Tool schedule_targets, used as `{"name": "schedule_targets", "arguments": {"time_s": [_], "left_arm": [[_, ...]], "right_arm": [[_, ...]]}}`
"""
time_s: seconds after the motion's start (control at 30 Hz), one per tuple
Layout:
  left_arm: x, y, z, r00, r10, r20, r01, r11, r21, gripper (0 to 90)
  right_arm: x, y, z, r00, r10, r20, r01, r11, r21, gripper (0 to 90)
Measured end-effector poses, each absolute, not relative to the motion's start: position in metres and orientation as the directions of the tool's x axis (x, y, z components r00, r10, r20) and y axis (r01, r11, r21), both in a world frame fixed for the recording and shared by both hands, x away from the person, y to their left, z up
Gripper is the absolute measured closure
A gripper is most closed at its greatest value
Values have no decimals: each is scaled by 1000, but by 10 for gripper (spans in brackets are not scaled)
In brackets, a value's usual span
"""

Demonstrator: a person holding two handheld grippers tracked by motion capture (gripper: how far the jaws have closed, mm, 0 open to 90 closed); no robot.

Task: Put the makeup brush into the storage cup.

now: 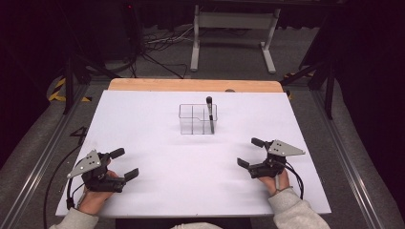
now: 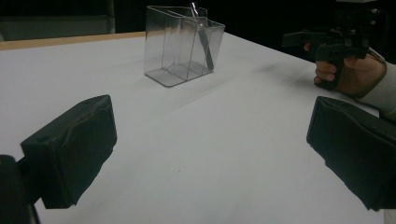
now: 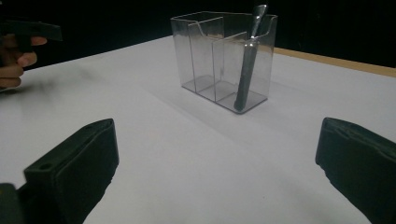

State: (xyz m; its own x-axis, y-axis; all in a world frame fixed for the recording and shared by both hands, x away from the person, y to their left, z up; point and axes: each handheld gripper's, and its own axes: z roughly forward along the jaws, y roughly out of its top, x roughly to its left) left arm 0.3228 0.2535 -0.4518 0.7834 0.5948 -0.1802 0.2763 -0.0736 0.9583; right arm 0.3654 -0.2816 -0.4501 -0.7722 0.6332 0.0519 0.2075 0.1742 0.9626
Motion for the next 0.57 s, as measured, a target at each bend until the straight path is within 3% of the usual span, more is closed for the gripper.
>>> {"name": "schedule_targets", "arguments": {"time_s": [0.57], "left_arm": [[323,253,-452,783,596,-181,277,-74,958,24]], "right_arm": [[362,-278,-448,-775,632,14,184,205,961,0]]}}
